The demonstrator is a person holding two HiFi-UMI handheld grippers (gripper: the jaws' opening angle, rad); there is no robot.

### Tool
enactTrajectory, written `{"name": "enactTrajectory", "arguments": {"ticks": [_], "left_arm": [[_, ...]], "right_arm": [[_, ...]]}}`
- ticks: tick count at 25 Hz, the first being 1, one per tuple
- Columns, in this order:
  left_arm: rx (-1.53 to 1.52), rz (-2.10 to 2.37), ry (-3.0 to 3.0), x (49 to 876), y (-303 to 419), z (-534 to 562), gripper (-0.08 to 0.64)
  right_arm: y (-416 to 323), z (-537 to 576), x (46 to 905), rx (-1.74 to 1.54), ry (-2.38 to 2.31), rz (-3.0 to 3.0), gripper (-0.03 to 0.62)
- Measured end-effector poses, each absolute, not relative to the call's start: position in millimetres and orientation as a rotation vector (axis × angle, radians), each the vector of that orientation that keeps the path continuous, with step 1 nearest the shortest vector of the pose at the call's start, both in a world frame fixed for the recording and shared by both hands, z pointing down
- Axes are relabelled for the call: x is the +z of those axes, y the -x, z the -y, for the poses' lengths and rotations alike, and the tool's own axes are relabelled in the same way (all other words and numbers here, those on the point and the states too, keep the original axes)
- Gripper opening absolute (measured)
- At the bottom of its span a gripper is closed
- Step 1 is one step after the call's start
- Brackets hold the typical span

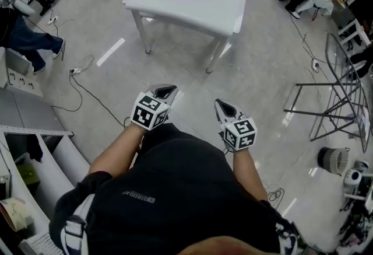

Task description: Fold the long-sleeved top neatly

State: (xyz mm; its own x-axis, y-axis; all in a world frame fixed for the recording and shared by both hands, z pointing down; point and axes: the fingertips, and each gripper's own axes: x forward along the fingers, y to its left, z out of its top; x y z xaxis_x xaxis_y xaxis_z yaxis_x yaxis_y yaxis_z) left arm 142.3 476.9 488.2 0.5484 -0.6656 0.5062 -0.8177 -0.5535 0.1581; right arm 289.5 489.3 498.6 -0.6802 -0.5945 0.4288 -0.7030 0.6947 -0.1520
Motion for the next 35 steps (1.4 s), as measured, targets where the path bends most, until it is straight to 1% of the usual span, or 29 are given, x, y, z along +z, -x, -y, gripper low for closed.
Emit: {"name": "enactTrajectory", "arguments": {"ticks": [3, 7, 14, 20, 27, 35], "left_arm": [[0.535, 1.199, -2.38, 491.0, -143.7, -479.5, 0.006], [0.502, 1.216, -2.325, 492.6, -140.9, -477.6, 0.006], [0.516, 1.23, -2.335, 490.4, -150.3, -470.1, 0.006], [0.566, 1.196, -2.326, 503.7, -143.4, -460.5, 0.006], [0.555, 1.172, -2.353, 495.7, -125.7, -407.0, 0.006], [0.53, 1.176, -2.375, 483.4, -88.2, -334.5, 0.006]], "right_arm": [[-289.6, -491.4, 498.3, 0.483, -1.017, 2.578, 0.005], [-290.6, -494.9, 501.3, 0.442, -0.989, 2.557, 0.005], [-301.7, -493.9, 513.0, 0.488, -1.002, 2.535, 0.005], [-293.0, -476.5, 516.3, 0.493, -0.99, 2.517, 0.005], [-271.7, -433.6, 515.8, 0.505, -1.005, 2.495, 0.005], [-227.8, -361.8, 502.9, 0.475, -0.985, 2.492, 0.005]]}}
